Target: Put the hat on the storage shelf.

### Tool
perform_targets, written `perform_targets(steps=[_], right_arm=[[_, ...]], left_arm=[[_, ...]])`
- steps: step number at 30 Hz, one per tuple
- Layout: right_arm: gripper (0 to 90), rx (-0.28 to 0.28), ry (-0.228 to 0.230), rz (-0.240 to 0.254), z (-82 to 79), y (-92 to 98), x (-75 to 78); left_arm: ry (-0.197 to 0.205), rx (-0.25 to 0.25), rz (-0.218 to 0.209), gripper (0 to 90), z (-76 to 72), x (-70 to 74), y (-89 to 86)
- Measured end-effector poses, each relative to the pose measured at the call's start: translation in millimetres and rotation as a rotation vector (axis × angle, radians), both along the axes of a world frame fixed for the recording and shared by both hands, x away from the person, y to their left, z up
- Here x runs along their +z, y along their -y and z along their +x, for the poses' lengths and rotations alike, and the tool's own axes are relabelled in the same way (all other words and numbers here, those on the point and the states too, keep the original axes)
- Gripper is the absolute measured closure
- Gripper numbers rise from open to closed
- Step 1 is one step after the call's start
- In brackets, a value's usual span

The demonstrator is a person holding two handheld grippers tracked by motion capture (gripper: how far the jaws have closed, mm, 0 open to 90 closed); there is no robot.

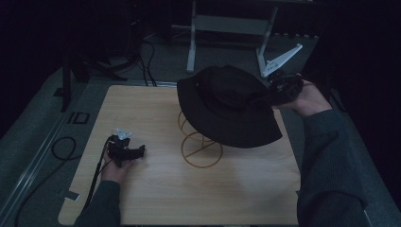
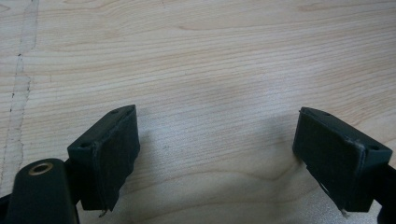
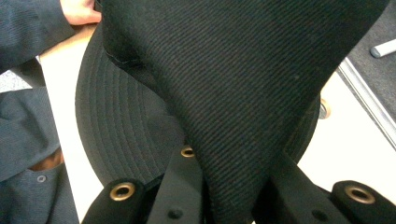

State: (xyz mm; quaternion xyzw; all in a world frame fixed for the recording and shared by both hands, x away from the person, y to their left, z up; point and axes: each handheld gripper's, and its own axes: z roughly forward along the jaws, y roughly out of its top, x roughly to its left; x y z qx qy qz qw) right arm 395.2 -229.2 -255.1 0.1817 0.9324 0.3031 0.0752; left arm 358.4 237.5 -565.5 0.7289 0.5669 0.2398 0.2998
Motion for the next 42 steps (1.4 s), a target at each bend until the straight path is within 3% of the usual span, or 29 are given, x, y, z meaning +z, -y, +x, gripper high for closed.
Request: perform_targets(steps=[42], right_arm=[[81.4,0.039,-0.062,-0.033,11.7,-38.8,-29.2]], left_arm=[[0.002,0.002,-0.003,14.8,0.0,-0.1,0.3]])
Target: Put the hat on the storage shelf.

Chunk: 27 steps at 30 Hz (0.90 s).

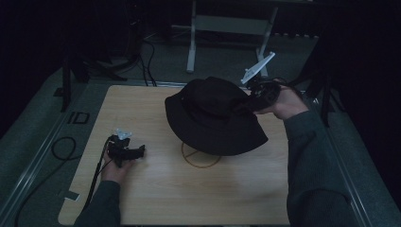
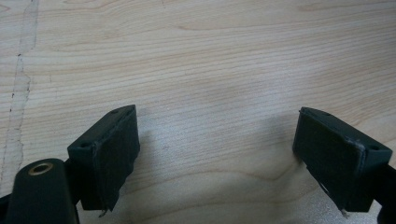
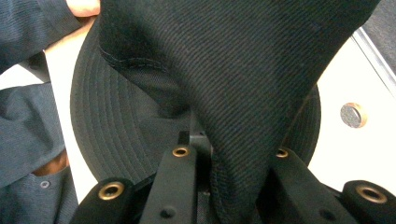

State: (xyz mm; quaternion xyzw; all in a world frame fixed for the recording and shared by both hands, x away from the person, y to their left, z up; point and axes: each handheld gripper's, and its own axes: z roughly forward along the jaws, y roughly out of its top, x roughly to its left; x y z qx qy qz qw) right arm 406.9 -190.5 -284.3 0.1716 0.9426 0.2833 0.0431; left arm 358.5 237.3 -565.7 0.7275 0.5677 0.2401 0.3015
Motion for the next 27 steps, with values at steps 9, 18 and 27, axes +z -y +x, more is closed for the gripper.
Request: perform_targets(steps=[9,18,27], right_arm=[[77.7,0.007,-0.012,-0.022,3.1,-14.1,-8.0],[73.8,0.003,-0.023,-0.031,6.0,-23.5,-13.1],[64.9,0.004,-0.018,-0.038,5.1,-28.4,-13.2]], left_arm=[[0.000,0.000,0.000,14.8,0.0,0.0,0.0],[0.000,0.000,0.000,14.8,0.0,0.0,0.0],[0.000,0.000,0.000,14.9,0.0,0.0,0.0]])
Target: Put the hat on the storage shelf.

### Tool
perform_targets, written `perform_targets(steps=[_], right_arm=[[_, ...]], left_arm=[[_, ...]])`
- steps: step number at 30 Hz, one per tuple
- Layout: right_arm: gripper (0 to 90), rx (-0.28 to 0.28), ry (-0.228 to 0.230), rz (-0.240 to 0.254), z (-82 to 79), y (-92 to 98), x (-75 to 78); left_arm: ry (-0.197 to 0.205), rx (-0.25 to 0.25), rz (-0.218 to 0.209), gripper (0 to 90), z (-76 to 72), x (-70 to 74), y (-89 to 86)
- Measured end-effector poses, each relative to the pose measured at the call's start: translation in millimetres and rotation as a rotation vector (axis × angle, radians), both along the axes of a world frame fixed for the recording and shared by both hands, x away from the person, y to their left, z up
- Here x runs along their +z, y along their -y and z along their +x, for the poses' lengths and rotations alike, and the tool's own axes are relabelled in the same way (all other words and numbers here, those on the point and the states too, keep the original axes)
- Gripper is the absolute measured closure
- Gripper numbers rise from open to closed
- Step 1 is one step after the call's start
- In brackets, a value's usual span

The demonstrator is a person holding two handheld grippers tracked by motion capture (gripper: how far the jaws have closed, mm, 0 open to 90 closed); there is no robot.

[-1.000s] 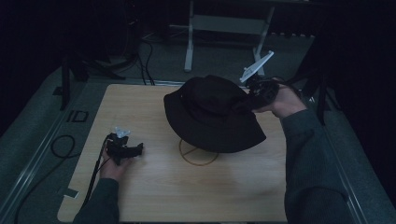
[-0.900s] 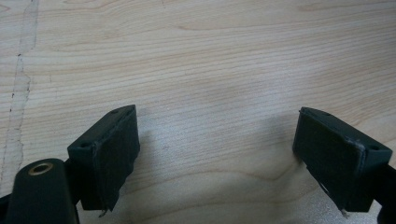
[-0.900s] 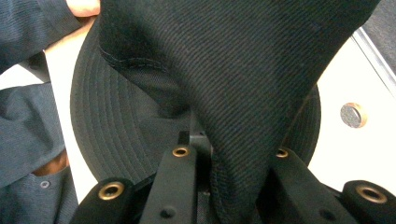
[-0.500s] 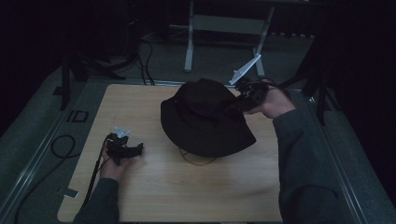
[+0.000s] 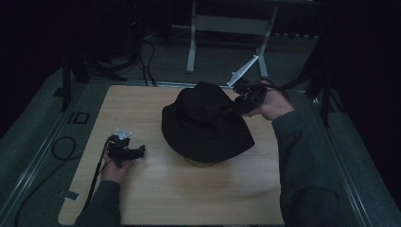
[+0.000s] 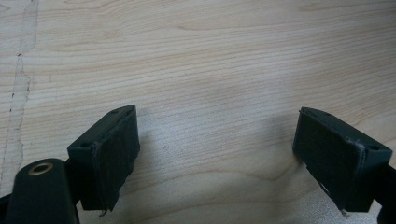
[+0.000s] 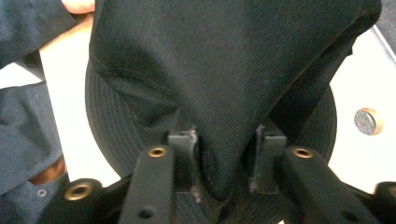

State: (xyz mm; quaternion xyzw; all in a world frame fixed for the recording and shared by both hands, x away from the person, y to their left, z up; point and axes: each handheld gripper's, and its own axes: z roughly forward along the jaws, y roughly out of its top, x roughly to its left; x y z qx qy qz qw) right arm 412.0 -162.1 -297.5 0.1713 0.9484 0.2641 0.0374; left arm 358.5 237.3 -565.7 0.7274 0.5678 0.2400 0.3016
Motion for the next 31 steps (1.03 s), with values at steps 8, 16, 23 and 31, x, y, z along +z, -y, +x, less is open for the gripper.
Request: perform_targets(steps=[8,16,23,31], right_arm=[[49.8,-0.021,0.005,-0.019,-0.7,0.2,-1.6],[26.6,-0.082,0.014,-0.027,-1.2,6.4,-0.3],[15.6,-0.119,0.025,-0.055,-3.3,11.7,-2.2],[14.9,-0.150,0.016,-0.057,-2.1,24.1,-12.1]], left_arm=[[0.000,-0.001,0.001,14.8,0.0,0.0,-0.1],[0.000,-0.001,0.000,14.9,0.0,0.0,0.0],[0.000,0.000,0.000,14.8,0.0,0.0,0.0],[0.000,0.000,0.001,14.9,0.0,0.0,0.0]])
